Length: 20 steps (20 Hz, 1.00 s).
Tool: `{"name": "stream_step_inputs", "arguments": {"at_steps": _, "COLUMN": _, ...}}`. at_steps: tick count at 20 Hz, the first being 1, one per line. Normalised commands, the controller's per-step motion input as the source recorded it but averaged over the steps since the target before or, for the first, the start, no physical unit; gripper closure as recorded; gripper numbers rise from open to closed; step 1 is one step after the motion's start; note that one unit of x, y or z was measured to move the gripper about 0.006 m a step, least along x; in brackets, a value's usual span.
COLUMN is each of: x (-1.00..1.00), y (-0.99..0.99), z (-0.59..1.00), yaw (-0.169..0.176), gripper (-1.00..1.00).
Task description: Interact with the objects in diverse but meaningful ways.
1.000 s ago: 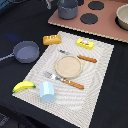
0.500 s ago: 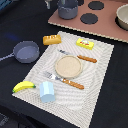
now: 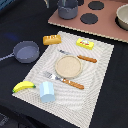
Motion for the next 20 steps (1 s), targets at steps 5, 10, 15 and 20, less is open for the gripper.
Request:
{"name": "stream_step_inputs", "arguments": {"at_steps": 5, "x": 0.0, "y": 0.06, "z": -0.28, "yaw": -0.032, "gripper": -1.0}}
{"name": "stream_step_inputs", "arguments": {"at_steps": 10, "x": 0.0, "y": 0.07, "z": -0.29, "yaw": -0.03, "gripper": -1.0}}
{"name": "stream_step_inputs", "arguments": {"at_steps": 15, "x": 0.0, "y": 0.12, "z": -0.3, "yaw": -0.022, "gripper": -1.0}}
{"name": "stream_step_inputs", "arguments": {"at_steps": 20, "x": 0.0, "y": 0.15, "z": -0.3, "yaw": -0.016, "gripper": -1.0}}
